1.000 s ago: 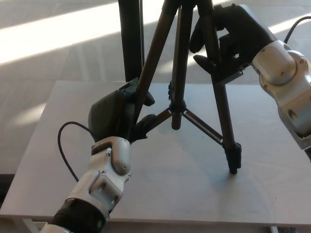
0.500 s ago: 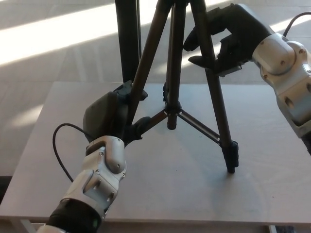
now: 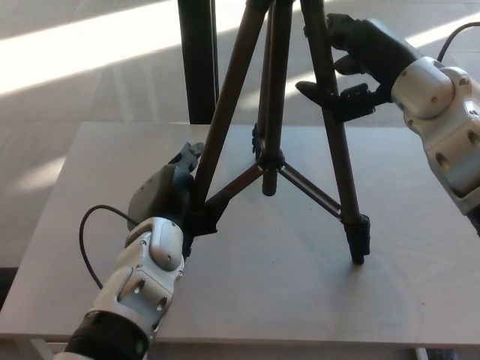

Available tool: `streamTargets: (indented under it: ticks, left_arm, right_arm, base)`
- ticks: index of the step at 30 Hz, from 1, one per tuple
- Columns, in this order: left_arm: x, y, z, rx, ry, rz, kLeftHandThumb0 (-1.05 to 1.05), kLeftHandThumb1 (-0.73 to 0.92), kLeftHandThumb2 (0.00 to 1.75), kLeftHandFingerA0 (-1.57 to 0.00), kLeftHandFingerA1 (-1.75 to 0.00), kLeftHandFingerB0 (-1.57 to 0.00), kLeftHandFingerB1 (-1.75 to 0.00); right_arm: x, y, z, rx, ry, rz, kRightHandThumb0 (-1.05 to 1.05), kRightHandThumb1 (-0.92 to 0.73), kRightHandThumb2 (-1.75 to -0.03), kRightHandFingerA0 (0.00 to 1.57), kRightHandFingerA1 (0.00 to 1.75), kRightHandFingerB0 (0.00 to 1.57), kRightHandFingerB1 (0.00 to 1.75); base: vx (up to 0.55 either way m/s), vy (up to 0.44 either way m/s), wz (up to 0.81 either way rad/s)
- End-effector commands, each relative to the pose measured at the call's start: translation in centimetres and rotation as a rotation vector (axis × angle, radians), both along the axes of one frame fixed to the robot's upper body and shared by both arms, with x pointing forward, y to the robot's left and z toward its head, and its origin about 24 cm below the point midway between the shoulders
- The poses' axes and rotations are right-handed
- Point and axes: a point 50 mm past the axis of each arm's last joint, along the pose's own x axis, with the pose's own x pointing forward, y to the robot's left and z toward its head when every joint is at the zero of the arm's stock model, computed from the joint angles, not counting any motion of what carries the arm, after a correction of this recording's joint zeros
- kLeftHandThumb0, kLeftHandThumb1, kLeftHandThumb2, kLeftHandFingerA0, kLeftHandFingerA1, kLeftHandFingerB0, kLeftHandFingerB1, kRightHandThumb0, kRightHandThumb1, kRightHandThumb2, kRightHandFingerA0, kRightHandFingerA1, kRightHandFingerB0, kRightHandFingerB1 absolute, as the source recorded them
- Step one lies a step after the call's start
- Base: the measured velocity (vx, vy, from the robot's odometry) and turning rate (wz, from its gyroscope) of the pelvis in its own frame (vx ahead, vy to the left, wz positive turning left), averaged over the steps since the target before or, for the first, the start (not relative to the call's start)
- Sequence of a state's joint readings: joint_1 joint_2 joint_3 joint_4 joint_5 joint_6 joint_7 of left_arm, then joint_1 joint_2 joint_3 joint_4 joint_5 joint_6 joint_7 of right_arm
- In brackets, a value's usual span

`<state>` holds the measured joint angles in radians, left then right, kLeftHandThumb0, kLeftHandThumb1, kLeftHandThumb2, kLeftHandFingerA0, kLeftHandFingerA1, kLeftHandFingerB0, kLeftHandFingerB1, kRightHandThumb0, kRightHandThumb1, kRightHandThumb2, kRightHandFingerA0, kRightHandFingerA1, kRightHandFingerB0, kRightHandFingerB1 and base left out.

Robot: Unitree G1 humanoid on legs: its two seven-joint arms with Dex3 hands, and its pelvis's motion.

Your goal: Use both hands of the robot to pick up the tripod lying in the middle of the desk and make it stand upright on the desk

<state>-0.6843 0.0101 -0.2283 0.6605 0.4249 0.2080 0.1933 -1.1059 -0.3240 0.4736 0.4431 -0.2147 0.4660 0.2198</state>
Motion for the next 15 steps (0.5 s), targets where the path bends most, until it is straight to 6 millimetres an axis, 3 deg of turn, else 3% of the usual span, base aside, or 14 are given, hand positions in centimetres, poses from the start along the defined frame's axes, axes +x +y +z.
streamTargets:
  ticks: [1, 2, 4, 5, 6, 7, 8, 9, 11, 12, 13, 14, 15]
  left_arm:
    - [-1.0, 2.2, -3.5, -0.066, 0.374, -0.033, -0.83, 0.58, 0.92, 0.0, -0.16, -0.05, -0.21]
    - [-1.1, 2.3, -3.6, -0.066, 0.377, -0.033, -0.83, 0.58, 0.93, 0.0, -0.17, -0.05, -0.23]
    - [-1.1, 2.4, -3.6, -0.066, 0.38, -0.034, -0.83, 0.58, 0.93, 0.0, -0.17, -0.05, -0.23]
    - [-1.1, 2.5, -3.7, -0.065, 0.378, -0.034, -0.71, 0.74, 0.62, 0.0, -0.23, -0.09, -0.26]
    - [-1.1, 2.7, -3.7, -0.045, 0.384, -0.026, -0.87, 0.59, 0.94, 0.0, -0.15, -0.07, -0.27]
    - [-1.1, 2.7, -3.7, -0.045, 0.384, -0.027, -0.87, 0.59, 0.94, 0.0, -0.15, -0.07, -0.27]
    - [-1.2, 2.9, -3.7, -0.041, 0.386, -0.028, -0.72, 0.74, 0.62, 0.0, -0.24, -0.1, -0.25]
    - [-1.3, 3.3, -3.8, -0.035, 0.387, -0.019, -0.8, 0.58, 0.95, 0.0, -0.21, -0.08, -0.31]
    - [-1.4, 3.4, -3.8, -0.043, 0.392, -0.015, -0.84, 0.59, 0.94, 0.0, -0.17, -0.07, -0.28]
    - [-1.5, 3.6, -4.0, -0.046, 0.398, -0.016, -0.75, 0.75, 0.63, 0.0, -0.22, -0.06, -0.27]
    - [-1.6, 3.7, -4.0, -0.047, 0.402, -0.017, -0.75, 0.75, 0.63, 0.0, -0.22, -0.06, -0.27]
    - [-1.8, 4.1, -4.2, -0.059, 0.422, -0.029, -0.94, 0.65, 0.99, 0.0, -0.13, -0.02, -0.09]
    - [-1.8, 4.2, -4.2, -0.06, 0.425, -0.031, -0.94, 0.65, 0.99, 0.0, -0.13, -0.02, -0.09]
  right_arm:
    - [-0.2, -1.9, -0.8, -0.178, 0.082, -0.1, -1.05, -0.71, -0.89, 0.0, 0.0, 0.0, 0.0]
    - [-0.3, -1.9, -0.9, -0.193, 0.097, -0.094, -1.04, -0.68, -1.09, 0.0, 0.3, 0.0, 0.0]
    - [-0.4, -1.9, -0.9, -0.211, 0.107, -0.09, -1.04, -0.68, -1.09, 0.0, 0.3, 0.0, 0.0]
    - [-0.4, -1.9, -0.8, -0.206, 0.127, -0.091, -1.05, -0.68, -1.09, 0.0, 0.31, 0.0, 0.0]
    - [-0.5, -2.0, -0.8, -0.182, 0.153, -0.081, -1.04, -0.66, -1.09, 0.0, 0.32, 0.0, 0.0]
    - [-0.5, -2.0, -0.8, -0.182, 0.153, -0.081, -1.04, -0.66, -1.09, 0.0, 0.32, 0.0, 0.0]
    - [-0.6, -2.1, -0.8, -0.181, 0.16, -0.074, -1.05, -0.83, -0.69, 0.0, 0.0, 0.0, 0.0]
    - [-0.8, -2.2, -1.1, -0.156, 0.182, -0.054, -1.04, -0.63, -1.07, 0.0, 0.28, 0.0, 0.0]
    - [-1.0, -2.3, -1.3, -0.144, 0.198, -0.04, -1.04, -0.63, -1.07, 0.0, 0.29, 0.0, 0.0]
    - [-1.2, -2.3, -1.5, -0.114, 0.222, -0.035, -1.04, -0.6, -1.04, 0.0, 0.3, 0.0, 0.0]
    - [-1.3, -2.3, -1.6, -0.102, 0.233, -0.033, -1.04, -0.6, -1.04, 0.0, 0.3, 0.0, 0.0]
    - [-1.8, -2.4, -2.0, -0.056, 0.253, -0.013, -1.05, -0.73, -0.65, 0.0, 0.0, 0.0, 0.0]
    - [-1.9, -2.4, -2.0, -0.051, 0.256, -0.011, -1.05, -0.73, -0.65, 0.0, 0.0, 0.0, 0.0]
  base:
    - [0.0, 0.0, 0.0]
    - [0.0, 0.0, 0.0]
    - [0.0, 0.0, 0.0]
    - [0.0, 0.0, 0.0]
    - [0.0, 0.0, 0.0]
    - [0.0, 0.0, 0.0]
    - [0.0, 0.0, 0.0]
    - [0.0, 0.0, 0.0]
    - [0.0, 0.0, 0.0]
    - [0.0, 0.0, 0.0]
    - [0.0, 0.0, 0.0]
    - [0.0, 0.0, 0.0]
    - [0.0, 0.0, 0.0]
